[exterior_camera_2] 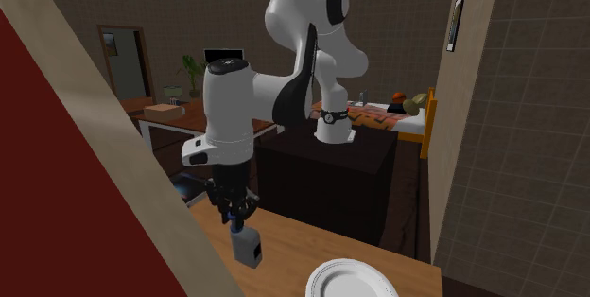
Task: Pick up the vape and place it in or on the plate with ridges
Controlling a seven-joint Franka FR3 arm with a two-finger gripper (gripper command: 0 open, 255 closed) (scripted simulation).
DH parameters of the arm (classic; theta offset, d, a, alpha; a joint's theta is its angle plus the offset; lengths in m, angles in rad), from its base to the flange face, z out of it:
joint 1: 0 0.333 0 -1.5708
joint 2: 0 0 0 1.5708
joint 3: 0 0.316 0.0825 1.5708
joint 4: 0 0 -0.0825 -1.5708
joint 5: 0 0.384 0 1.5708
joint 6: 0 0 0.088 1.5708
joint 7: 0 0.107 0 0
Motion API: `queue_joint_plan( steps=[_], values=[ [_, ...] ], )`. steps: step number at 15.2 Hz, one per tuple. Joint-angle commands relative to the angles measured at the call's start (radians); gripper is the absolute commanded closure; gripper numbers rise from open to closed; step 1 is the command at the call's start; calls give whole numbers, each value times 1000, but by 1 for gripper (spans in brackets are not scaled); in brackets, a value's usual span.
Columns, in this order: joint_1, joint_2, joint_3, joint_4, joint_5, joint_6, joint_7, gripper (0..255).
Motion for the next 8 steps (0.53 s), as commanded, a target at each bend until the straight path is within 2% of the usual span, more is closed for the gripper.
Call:
queue_joint_plan(
  steps=[1, 5, 8],
  values=[
    [0, -20, 1, -5, 2, -15, -1, 255],
    [-1, -54, 4, -7, 5, -47, -6, 255],
    [45, -91, 14, -49, 1, -48, 52, 255]
  ],
)
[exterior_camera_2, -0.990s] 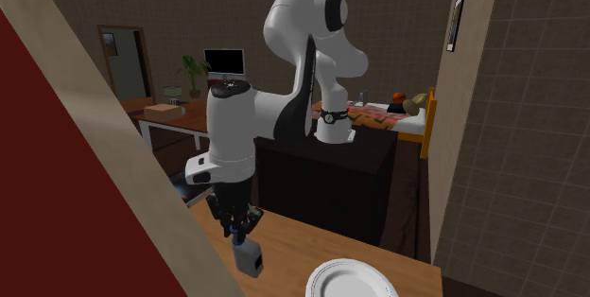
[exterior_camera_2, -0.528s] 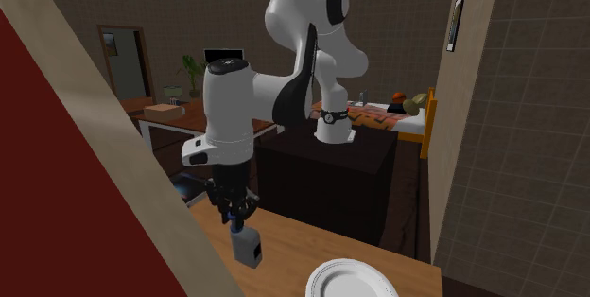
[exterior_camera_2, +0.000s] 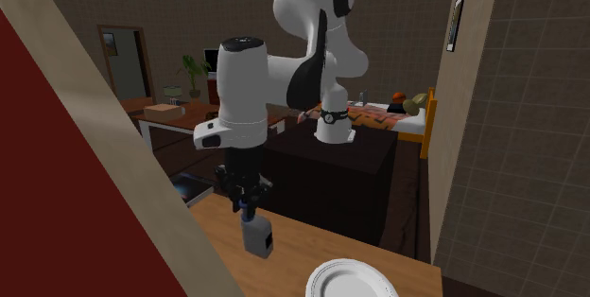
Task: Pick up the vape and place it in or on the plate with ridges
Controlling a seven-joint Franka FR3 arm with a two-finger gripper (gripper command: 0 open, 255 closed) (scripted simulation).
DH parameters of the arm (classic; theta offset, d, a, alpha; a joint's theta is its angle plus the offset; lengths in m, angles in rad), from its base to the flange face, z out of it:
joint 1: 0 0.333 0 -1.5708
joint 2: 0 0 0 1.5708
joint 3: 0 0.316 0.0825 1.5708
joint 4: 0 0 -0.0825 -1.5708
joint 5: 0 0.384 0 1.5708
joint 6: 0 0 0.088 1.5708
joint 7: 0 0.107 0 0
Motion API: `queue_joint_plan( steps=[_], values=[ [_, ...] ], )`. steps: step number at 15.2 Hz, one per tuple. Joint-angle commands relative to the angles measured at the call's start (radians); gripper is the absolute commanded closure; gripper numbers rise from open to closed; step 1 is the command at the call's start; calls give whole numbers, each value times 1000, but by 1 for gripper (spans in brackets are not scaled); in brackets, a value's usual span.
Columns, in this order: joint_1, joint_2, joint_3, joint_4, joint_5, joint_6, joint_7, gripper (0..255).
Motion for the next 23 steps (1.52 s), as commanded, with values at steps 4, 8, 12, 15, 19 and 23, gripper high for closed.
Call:
queue_joint_plan(
  steps=[4, 8, 12, 15, 19, 23],
  values=[
    [73, -51, 19, -51, -5, -10, 93, 255],
    [135, -77, 36, -68, -9, -27, 172, 255],
    [197, -92, 55, -65, -11, -53, 249, 255],
    [244, -95, 69, -49, -13, -77, 307, 255],
    [266, -78, 74, -42, -17, -70, 335, 255],
    [268, -46, 70, -47, -23, -32, 341, 255]
  ],
)
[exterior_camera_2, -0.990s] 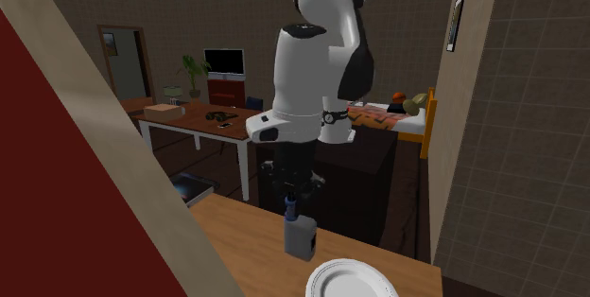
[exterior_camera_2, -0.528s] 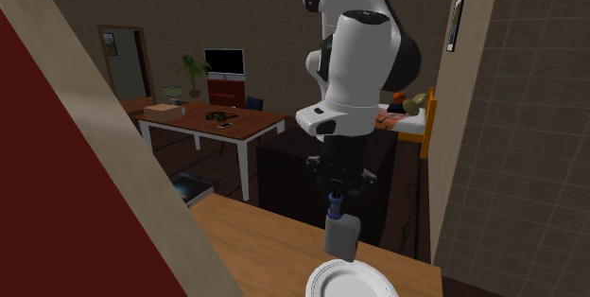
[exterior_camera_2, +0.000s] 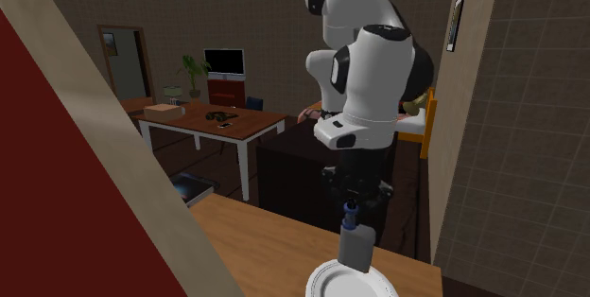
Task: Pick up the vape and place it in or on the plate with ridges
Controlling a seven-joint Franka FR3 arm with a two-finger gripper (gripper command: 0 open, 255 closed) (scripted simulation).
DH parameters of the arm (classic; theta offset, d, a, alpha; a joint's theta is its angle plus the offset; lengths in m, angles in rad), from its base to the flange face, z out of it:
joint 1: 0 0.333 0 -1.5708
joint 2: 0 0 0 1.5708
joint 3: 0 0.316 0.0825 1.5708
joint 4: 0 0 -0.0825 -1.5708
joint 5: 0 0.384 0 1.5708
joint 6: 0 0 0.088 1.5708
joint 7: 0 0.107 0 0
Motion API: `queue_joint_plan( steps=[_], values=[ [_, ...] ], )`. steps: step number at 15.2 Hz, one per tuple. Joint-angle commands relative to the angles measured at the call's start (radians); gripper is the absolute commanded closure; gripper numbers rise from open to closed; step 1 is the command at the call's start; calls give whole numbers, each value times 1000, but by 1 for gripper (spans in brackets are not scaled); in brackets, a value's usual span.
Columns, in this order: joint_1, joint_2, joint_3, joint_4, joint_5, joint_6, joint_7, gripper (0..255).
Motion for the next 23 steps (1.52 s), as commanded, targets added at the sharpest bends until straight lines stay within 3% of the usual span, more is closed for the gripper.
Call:
queue_joint_plan(
  steps=[1, 16, 23],
  values=[
    [1, 20, -2, 2, -3, 18, 3, 255],
    [12, 163, -20, 21, -26, 142, 24, 255],
    [12, 163, -20, 21, -26, 142, 24, 255]
  ],
)
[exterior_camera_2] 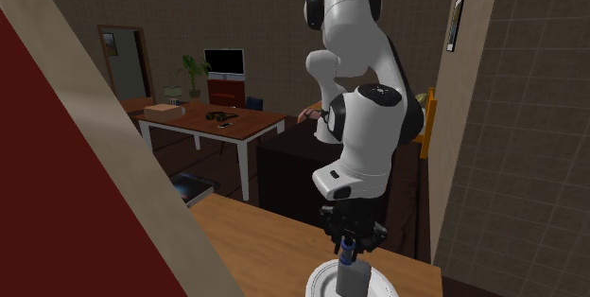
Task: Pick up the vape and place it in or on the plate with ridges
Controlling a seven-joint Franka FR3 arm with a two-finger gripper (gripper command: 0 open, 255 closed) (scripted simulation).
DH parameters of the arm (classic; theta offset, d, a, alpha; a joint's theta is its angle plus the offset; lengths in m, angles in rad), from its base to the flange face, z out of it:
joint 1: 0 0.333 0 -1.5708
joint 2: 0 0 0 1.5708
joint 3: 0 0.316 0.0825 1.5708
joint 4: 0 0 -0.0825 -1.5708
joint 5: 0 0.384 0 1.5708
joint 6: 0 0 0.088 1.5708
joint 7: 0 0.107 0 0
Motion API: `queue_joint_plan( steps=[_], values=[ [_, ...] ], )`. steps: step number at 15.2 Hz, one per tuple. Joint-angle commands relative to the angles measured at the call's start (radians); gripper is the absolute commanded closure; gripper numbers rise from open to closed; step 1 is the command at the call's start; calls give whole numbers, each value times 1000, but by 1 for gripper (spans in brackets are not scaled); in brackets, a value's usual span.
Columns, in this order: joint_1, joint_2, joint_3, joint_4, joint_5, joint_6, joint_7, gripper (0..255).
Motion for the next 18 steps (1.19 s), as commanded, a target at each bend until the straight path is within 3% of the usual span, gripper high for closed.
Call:
queue_joint_plan(
  steps=[1, 6, 10, 18],
  values=[
    [0, 0, 0, 0, 0, 0, 0, 0],
    [0, 0, 0, 0, 0, 0, 0, 0],
    [-2, -84, 12, -1, 14, -83, -8, 0],
    [-2, -84, 12, -1, 14, -83, -8, 0]
  ],
)
